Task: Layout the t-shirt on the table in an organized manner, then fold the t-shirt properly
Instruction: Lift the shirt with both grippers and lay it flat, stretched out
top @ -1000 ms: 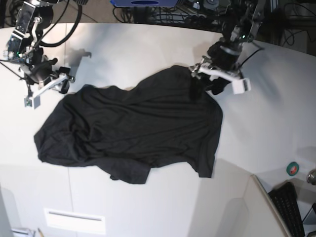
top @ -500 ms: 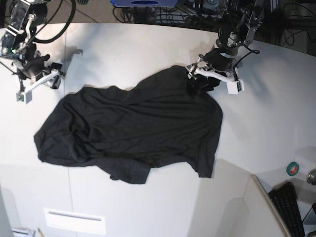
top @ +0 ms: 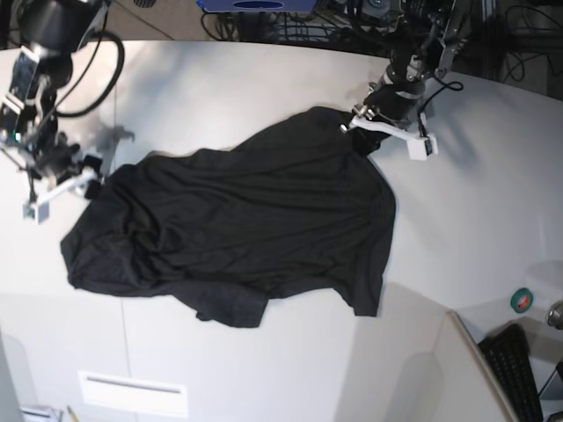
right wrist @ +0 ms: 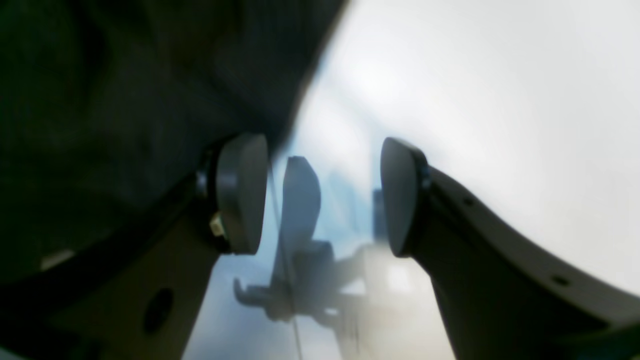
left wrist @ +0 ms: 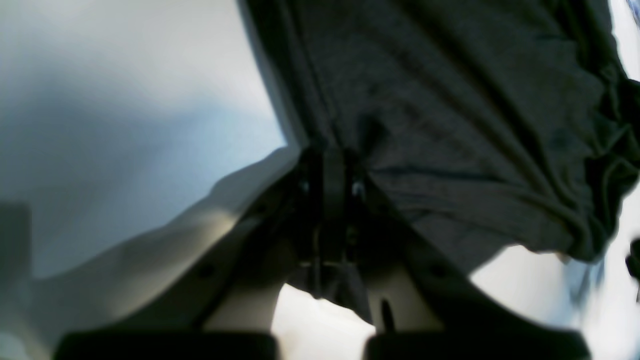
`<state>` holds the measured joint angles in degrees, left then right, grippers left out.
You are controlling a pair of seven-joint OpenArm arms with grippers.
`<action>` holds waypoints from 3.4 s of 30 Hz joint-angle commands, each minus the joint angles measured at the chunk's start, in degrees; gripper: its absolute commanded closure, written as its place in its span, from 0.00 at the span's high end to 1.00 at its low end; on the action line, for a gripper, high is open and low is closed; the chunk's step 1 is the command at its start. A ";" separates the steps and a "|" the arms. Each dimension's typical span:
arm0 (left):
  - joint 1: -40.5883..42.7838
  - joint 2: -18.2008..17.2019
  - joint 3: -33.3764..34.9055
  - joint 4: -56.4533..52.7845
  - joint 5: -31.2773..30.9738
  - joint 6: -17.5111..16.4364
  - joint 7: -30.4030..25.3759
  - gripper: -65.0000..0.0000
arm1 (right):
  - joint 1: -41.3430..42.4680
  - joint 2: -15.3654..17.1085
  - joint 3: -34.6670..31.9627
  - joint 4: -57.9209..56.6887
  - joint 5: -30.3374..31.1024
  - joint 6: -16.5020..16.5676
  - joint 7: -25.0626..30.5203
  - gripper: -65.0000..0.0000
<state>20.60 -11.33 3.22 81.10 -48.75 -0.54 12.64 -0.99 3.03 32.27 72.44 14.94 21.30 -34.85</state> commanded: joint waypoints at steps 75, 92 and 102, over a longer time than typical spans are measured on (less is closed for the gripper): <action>-59.68 4.87 -6.61 -1.23 0.18 -0.74 14.74 0.00 | 45.17 24.18 3.73 3.73 7.17 3.18 -16.27 0.00; -19.85 -0.14 -6.87 8.00 0.27 -0.83 14.48 0.00 | 3.15 7.21 18.67 20.87 7.08 3.36 -16.45 0.00; -11.24 -3.22 -6.52 -2.37 0.27 -0.83 14.39 0.00 | -5.20 7.30 18.59 5.49 6.91 3.45 -9.59 0.00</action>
<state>9.58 -13.89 -3.16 77.60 -48.10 -0.56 27.94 -6.66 8.86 50.63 76.77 21.37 24.56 -45.89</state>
